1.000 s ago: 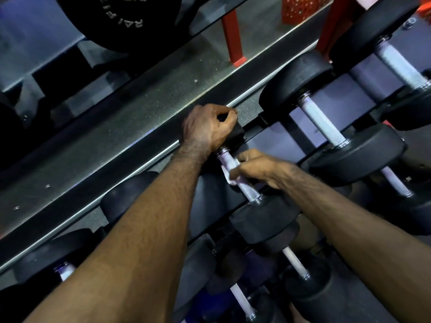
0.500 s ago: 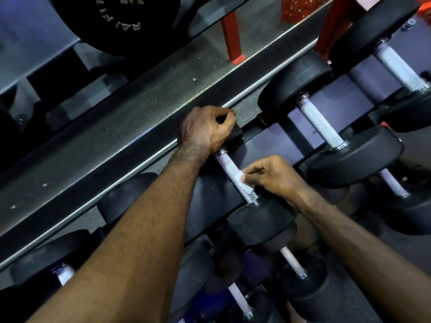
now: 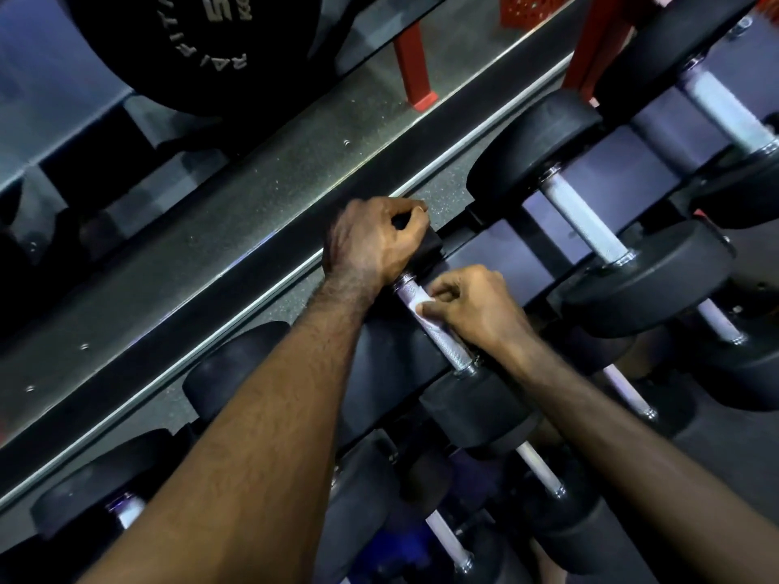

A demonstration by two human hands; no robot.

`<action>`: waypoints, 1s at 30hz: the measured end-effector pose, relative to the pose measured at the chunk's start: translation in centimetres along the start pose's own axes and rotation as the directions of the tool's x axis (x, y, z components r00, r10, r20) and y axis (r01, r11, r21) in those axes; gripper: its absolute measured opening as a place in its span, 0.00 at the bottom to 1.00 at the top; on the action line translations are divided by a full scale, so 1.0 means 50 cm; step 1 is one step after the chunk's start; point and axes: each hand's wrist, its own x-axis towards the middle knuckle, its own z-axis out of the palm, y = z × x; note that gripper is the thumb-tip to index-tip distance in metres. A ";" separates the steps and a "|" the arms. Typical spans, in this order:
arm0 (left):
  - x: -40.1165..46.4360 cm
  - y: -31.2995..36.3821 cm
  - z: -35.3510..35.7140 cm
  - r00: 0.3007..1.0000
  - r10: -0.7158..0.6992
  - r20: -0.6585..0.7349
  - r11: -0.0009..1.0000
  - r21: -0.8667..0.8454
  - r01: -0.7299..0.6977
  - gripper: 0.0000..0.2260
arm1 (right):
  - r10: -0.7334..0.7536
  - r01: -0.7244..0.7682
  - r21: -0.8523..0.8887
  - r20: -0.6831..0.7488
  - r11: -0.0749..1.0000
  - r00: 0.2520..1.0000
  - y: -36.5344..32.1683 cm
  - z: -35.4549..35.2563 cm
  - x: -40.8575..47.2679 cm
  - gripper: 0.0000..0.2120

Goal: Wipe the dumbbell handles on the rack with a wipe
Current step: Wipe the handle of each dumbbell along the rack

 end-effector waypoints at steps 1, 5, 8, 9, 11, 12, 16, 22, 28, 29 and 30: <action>0.000 0.001 -0.002 1.000 -0.001 -0.001 1.000 0.000 0.001 0.16 | -0.009 0.009 0.001 -0.029 1.000 1.000 -0.010 0.010 0.011 0.09; 0.004 0.002 -0.005 1.000 -0.011 0.030 1.000 -0.028 0.011 0.16 | 0.064 -0.060 -0.085 0.045 0.995 0.997 0.011 -0.013 -0.015 0.08; 0.006 -0.005 0.001 0.999 -0.025 0.035 0.998 -0.063 0.028 0.18 | 0.137 -0.103 -0.163 0.217 0.981 0.966 0.038 -0.042 -0.039 0.07; 0.006 -0.006 0.004 0.999 -0.025 0.036 0.997 -0.071 0.028 0.18 | 0.131 -0.106 -0.118 0.234 0.987 0.963 0.036 -0.044 -0.034 0.08; 0.005 -0.009 0.004 0.999 -0.014 0.029 0.997 -0.076 0.016 0.19 | 0.099 -0.106 0.018 0.221 0.994 0.970 0.014 -0.032 -0.005 0.12; 0.004 -0.008 0.003 1.000 -0.008 0.024 0.997 -0.076 0.009 0.19 | 0.081 -0.095 0.059 0.201 0.994 0.976 0.002 -0.022 0.011 0.16; 0.003 -0.004 -0.004 0.999 0.003 0.035 0.998 -0.064 -0.001 0.16 | 0.126 -0.157 0.105 0.256 0.982 0.959 -0.007 0.014 0.023 0.27; 0.003 -0.003 -0.005 0.999 -0.012 0.030 0.997 -0.074 0.015 0.15 | 0.210 -0.341 0.192 0.493 0.920 0.844 -0.015 0.017 0.023 0.22; 0.003 -0.002 -0.007 0.999 -0.017 0.031 0.996 -0.084 0.019 0.15 | 0.282 -0.409 0.289 0.394 0.866 0.875 -0.030 0.057 0.039 0.07; 0.002 0.000 -0.007 1.000 -0.016 0.025 0.996 -0.086 0.018 0.14 | 0.286 -0.411 0.275 0.399 0.869 0.871 -0.022 0.054 0.029 0.05; 0.001 -0.001 -0.007 1.000 -0.021 0.021 0.996 -0.085 0.022 0.14 | 0.293 -0.421 0.260 0.414 0.869 0.862 -0.017 0.052 0.022 0.03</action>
